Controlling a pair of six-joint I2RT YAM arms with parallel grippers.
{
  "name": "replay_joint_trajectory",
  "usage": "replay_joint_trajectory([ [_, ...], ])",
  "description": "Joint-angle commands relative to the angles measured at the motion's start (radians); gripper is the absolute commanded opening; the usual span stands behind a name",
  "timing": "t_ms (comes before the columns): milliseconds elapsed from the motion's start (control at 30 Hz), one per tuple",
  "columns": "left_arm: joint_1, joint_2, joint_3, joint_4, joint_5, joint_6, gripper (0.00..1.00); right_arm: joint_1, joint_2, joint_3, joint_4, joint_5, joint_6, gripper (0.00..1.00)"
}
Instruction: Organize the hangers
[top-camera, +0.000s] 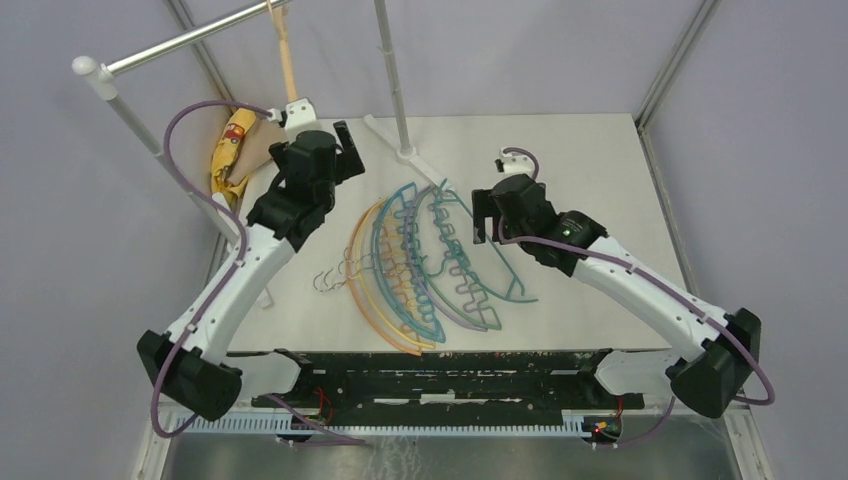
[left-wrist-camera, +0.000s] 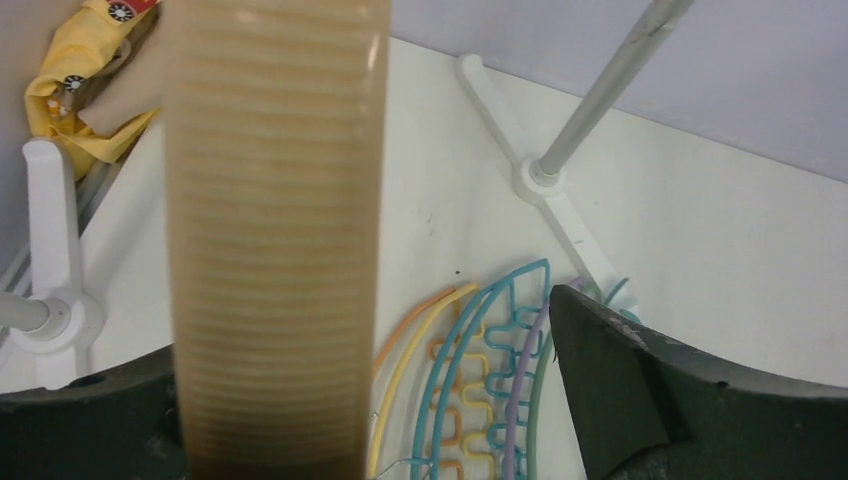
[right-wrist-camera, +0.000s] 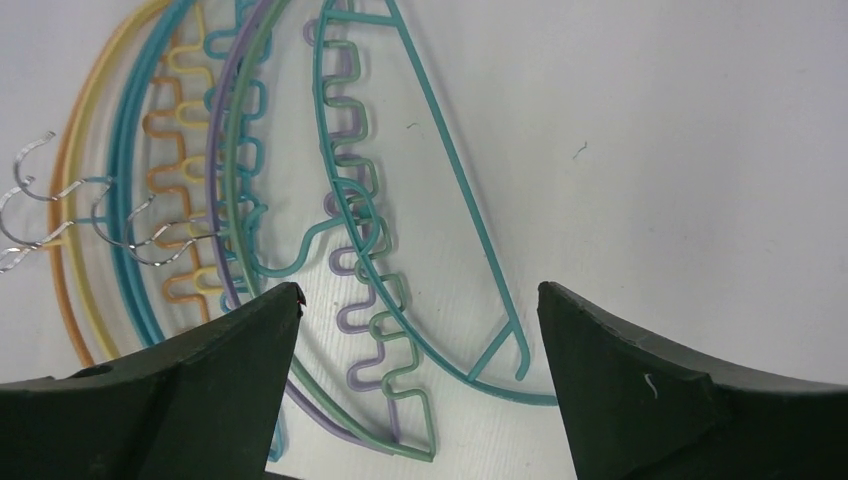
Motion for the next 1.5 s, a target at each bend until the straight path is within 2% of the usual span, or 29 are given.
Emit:
replay_joint_trajectory([
  [0, 0.000, -0.154, -0.113, 0.084, 0.131, -0.059, 0.99, -0.004, 0.102, -0.037, 0.075, -0.063, -0.060, 0.95],
  [167, -0.001, -0.312, -0.349, 0.141, 0.196, -0.115, 0.99, -0.005, 0.213, -0.090, 0.182, -0.096, -0.078, 0.89],
  [300, -0.001, -0.363, -0.464, 0.162, 0.205, -0.145, 0.99, -0.004, 0.326, -0.077, 0.246, -0.163, -0.088, 0.73],
  [433, -0.012, -0.353, -0.488, 0.146, 0.207, -0.156, 0.99, -0.005, 0.440, -0.026, 0.267, -0.215, -0.094, 0.56],
  [767, -0.025, -0.342, -0.507, 0.132, 0.187, -0.154, 0.99, -0.006, 0.538, -0.074, 0.320, -0.251, -0.054, 0.46],
  [900, -0.027, -0.341, -0.513, 0.132, 0.194, -0.154, 0.99, -0.009, 0.563, -0.075, 0.317, -0.245, -0.054, 0.29],
  [1167, -0.029, -0.354, -0.521, 0.127, 0.216, -0.144, 0.99, -0.011, 0.596, -0.082, 0.323, -0.252, -0.044, 0.28],
  [1333, -0.029, -0.369, -0.531, 0.128, 0.220, -0.144, 0.99, -0.012, 0.603, -0.098, 0.315, -0.257, -0.030, 0.38],
  [1467, -0.029, -0.374, -0.535, 0.128, 0.221, -0.147, 0.99, -0.012, 0.571, -0.138, 0.327, -0.254, -0.018, 0.41],
])
